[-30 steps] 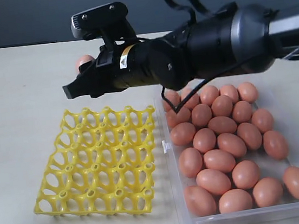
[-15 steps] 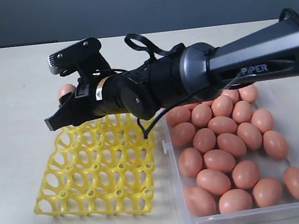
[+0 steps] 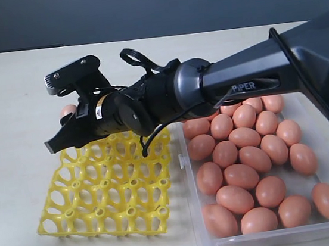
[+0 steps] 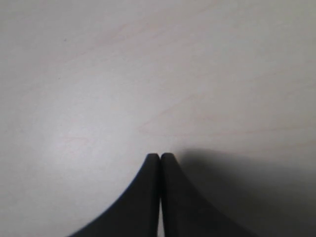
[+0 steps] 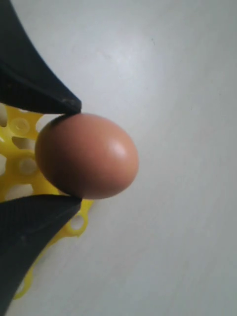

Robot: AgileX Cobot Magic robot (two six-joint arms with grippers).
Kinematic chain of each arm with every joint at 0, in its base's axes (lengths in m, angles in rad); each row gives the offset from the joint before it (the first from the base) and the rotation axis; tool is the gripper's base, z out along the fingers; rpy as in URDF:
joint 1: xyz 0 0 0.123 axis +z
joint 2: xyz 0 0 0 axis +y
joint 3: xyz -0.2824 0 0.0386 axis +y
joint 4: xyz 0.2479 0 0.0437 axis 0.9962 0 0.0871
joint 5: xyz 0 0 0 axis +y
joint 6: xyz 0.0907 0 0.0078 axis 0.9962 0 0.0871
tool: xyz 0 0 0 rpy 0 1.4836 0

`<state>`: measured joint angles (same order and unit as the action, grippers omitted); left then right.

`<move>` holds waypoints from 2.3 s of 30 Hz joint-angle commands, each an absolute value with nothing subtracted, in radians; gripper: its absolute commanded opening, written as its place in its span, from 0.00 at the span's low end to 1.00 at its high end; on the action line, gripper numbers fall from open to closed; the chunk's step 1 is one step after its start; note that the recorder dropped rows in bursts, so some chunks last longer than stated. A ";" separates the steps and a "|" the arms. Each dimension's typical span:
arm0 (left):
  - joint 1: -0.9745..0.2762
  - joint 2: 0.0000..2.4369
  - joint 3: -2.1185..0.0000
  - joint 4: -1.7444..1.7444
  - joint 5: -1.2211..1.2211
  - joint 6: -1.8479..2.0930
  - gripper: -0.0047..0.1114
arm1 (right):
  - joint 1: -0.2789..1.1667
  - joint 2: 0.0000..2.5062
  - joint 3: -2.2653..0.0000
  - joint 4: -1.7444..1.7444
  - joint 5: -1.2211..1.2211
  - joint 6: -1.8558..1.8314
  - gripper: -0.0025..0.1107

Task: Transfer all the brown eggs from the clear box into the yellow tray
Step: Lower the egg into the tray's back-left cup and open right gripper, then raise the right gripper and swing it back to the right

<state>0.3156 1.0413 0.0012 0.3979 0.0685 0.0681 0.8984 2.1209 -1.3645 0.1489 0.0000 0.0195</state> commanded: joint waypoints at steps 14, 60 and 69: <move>0.317 1.040 0.000 0.395 0.060 0.064 0.04 | 0.898 2.121 -1.372 0.099 0.000 0.000 0.02; 0.317 1.040 0.000 0.395 0.060 0.064 0.04 | 0.802 1.896 -1.372 0.167 0.137 0.006 0.47; 0.317 1.040 0.000 0.395 0.060 0.064 0.04 | 0.662 1.798 -1.372 0.167 0.670 0.038 0.03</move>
<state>0.3156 1.0413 0.0012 0.3979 0.0685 0.0681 0.6814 1.8199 -1.3685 0.1671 0.5552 0.0375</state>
